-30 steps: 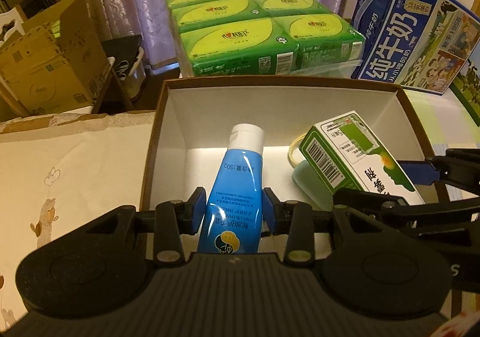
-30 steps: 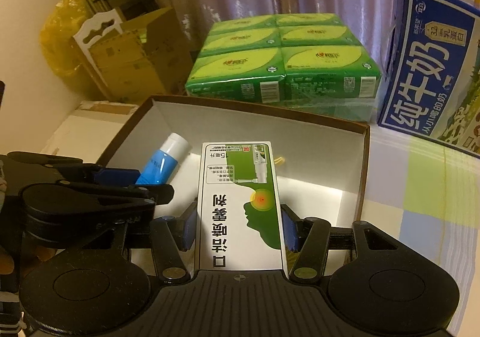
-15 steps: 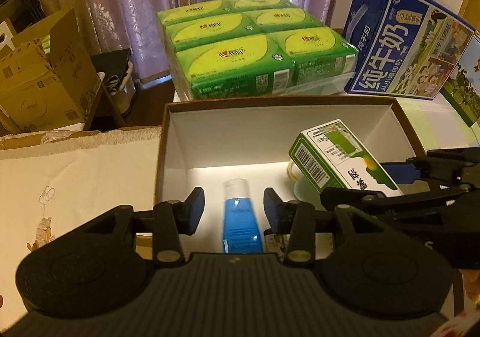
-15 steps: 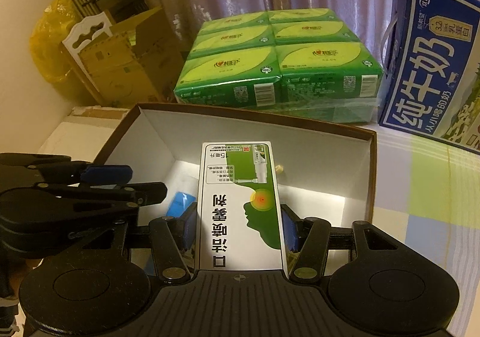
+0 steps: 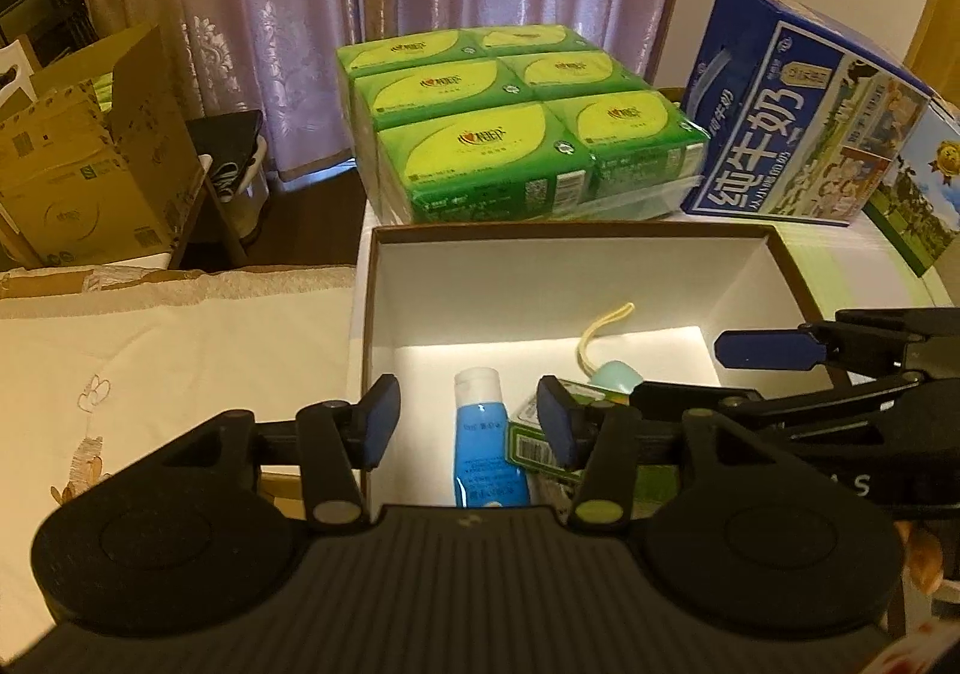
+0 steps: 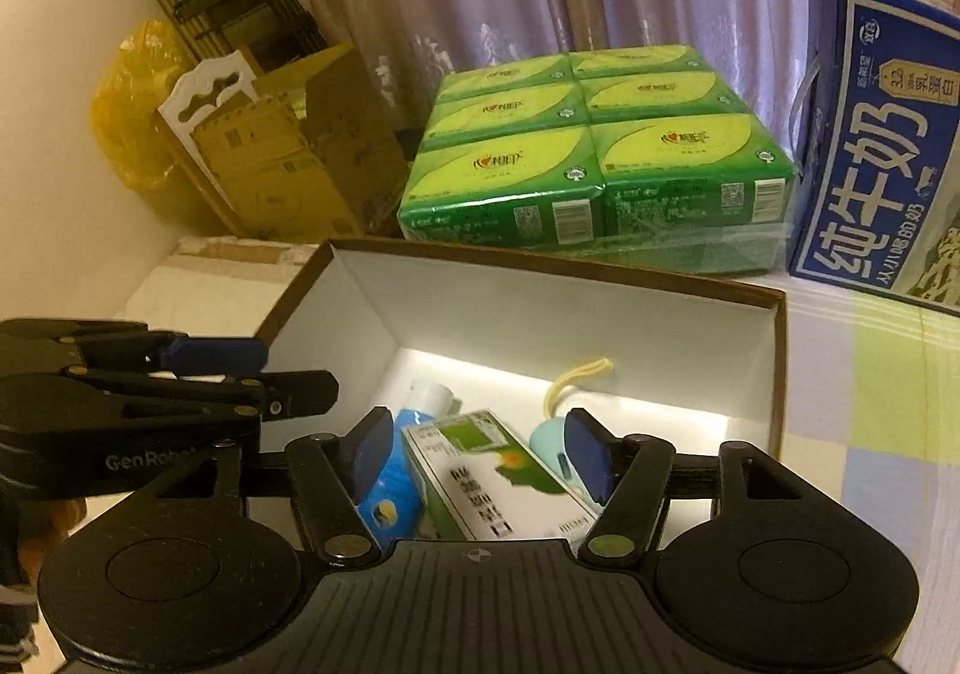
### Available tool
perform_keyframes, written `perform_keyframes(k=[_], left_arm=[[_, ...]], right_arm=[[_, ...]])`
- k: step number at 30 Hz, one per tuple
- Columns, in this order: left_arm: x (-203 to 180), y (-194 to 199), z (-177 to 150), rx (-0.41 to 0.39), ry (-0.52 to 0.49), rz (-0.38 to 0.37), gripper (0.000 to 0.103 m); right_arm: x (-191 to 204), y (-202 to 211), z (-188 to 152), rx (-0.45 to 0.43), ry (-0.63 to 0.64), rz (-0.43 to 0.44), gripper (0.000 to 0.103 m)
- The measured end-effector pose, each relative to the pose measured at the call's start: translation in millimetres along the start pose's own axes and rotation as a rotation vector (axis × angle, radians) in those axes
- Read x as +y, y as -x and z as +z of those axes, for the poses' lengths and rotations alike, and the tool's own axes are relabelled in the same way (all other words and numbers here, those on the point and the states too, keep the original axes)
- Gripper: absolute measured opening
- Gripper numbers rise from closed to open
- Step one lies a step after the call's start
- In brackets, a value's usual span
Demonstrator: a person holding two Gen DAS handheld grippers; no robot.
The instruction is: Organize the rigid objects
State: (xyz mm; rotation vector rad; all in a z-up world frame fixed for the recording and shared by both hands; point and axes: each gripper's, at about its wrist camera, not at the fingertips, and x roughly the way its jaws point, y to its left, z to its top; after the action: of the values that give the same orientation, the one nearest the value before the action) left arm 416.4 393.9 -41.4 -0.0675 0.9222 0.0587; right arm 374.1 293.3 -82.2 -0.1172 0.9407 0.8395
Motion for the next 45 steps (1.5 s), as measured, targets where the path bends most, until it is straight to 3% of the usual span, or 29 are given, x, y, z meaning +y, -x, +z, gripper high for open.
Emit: perform_keyframes(k=[13,18,25,27,34,45], left_arm=[[-15.8,37.6,-19.6,-0.043,-0.010,-0.025,0.055],[-24.4,67.1,-36.7,-0.081,0.001,-0.021,0.062],[-40.9,111.3,-68.0,-0.125,0.009,-0.014,0.063],[-46.5,123.1,-76.4,-0.139,0.020,-0.013,0.070],[-76.0,166.0,-109.5,-0.200,0.019,-0.002,0.073],[-140.3,213.7,-166.0,-0.208,0.029,0.010,0.076]], right_arm=[[2.7,55.5,-34.3,-0.031,0.005,-0.056,0.065],[10.5,83.6,-50.5,-0.057,0.006,-0.052,0.065],[19.7,121.8,-77.5,-0.078,0.032,-0.053,0.065],[23.6,131.2,-86.6,-0.078,0.060,-0.061,0.065],[28.1,170.2,-124.7,-0.115,0.133,-0.096,0.065],[-2.3,237.7,-170.8,-0.131,0.026,-0.045,0.065]])
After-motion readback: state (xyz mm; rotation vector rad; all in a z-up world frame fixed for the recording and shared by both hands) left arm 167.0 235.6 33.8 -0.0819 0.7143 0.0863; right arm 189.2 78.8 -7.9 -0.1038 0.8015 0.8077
